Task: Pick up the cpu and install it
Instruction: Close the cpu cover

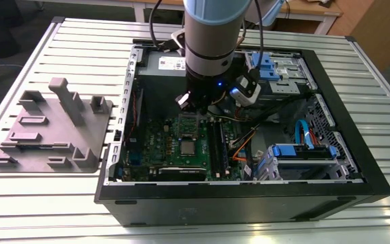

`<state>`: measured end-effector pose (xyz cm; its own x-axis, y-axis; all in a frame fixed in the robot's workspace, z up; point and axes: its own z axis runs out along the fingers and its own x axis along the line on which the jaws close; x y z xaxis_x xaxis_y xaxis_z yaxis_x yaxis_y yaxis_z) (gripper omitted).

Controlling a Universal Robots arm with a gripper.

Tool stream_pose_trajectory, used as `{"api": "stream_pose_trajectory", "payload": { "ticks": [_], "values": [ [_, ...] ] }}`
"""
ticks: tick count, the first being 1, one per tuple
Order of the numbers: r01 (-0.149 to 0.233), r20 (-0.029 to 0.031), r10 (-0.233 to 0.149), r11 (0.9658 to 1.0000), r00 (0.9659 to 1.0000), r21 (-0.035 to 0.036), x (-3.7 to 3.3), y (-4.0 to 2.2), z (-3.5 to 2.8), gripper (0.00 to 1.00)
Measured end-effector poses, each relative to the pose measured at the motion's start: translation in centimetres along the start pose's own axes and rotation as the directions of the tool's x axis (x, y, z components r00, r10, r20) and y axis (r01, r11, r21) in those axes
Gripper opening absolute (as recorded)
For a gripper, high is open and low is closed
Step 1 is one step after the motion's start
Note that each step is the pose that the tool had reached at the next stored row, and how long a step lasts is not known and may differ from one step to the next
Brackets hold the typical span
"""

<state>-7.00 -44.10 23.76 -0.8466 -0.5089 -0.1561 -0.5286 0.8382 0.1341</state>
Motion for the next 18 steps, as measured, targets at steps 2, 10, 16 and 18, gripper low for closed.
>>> {"api": "stream_pose_trajectory", "payload": {
  "ticks": [2, 10, 16, 18],
  "values": [
    [0.01, 0.0007, -0.01, 1.0, 1.0, -0.0004, 0.06, -0.07, -0.08, 0.11],
    [0.038, 0.0005, -0.038, 0.9993, 0.9993, -0.0026, 0.16, -0.22, -0.47, 0.11],
    [0.059, 0.0005, -0.059, 0.9982, 0.9983, -0.0044, 0.26, -0.34, -0.77, 0.11],
    [0.067, 0.001, -0.067, 0.9978, 0.9978, -0.0048, 0.32, -0.41, -0.86, 0.11]
  ]
}}
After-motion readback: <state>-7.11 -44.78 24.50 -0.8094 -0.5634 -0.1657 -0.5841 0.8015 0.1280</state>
